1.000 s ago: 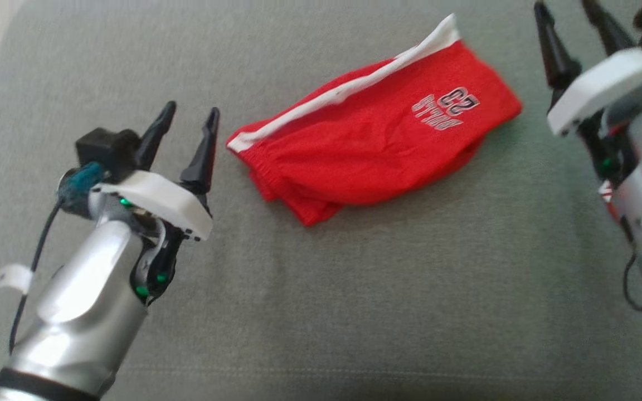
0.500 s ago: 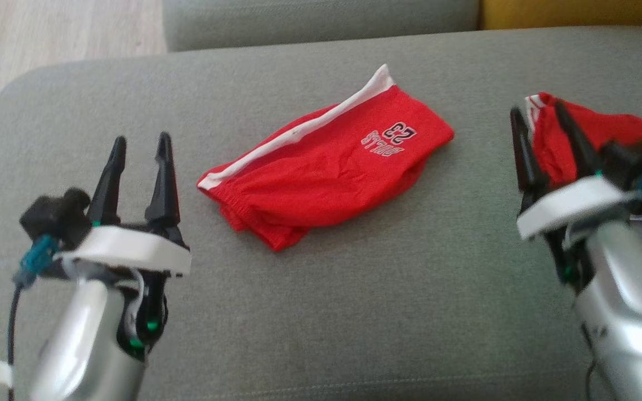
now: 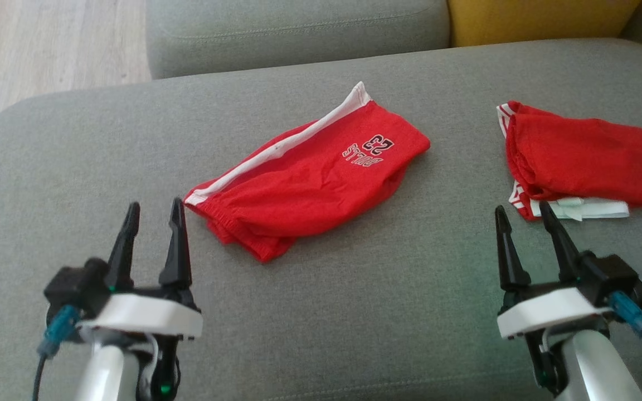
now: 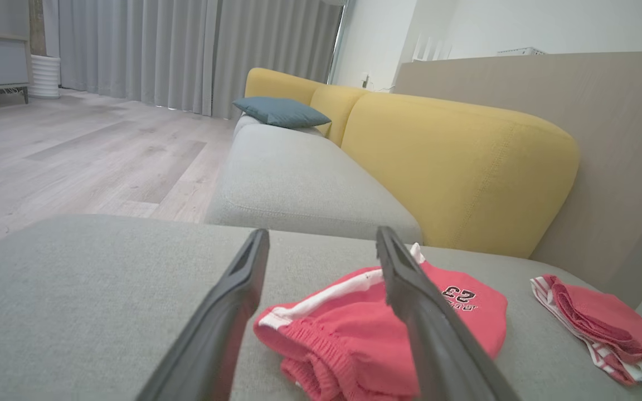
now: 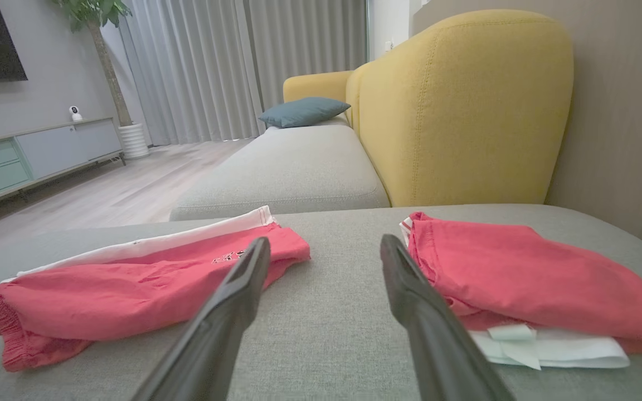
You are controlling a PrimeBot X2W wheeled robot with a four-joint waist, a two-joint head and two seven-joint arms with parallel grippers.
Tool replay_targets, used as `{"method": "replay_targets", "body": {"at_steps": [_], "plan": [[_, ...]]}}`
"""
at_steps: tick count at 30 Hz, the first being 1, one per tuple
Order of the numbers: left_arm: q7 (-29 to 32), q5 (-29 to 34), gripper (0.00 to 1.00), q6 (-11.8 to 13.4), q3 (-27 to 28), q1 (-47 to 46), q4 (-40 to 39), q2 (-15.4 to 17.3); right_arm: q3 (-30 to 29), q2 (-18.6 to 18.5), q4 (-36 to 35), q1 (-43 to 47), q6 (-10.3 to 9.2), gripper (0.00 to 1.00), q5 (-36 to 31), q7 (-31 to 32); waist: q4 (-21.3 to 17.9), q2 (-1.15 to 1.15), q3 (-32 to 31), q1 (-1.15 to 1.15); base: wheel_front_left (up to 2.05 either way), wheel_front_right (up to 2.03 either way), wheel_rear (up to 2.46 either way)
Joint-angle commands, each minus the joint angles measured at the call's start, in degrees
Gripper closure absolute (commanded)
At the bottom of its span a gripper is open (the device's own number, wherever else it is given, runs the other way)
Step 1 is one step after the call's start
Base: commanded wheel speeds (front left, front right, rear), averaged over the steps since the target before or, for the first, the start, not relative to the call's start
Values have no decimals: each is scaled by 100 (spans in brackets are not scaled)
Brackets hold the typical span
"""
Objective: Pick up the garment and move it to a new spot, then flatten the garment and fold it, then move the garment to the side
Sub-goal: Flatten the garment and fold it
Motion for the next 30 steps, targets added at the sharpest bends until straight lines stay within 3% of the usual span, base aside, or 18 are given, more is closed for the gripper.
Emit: {"method": "replay_targets", "body": {"at_steps": [1, 7, 16, 30], "plan": [[-34, 49, 0, -42, 263, -166, -173, 29, 100, 36, -237, -133, 36, 0, -8, -61, -5, 0, -4, 0, 0, 0, 0], [-34, 190, 0, -198, 314, -140, -74, -32, 91, 66, -366, -9, 36, 0, 67, 11, 78, 0, 57, 0, 0, 0, 0], [-35, 165, 0, -297, 140, -454, 35, -44, -30, 69, -30, -523, 36, 0, 1039, 811, 500, 0, 635, 0, 0, 0, 0], [-35, 51, 0, -371, -180, -974, 127, -45, -618, 69, 1519, -2210, 36, 0, 3524, 2025, 1358, 0, 1386, 0, 0, 0, 0]]}}
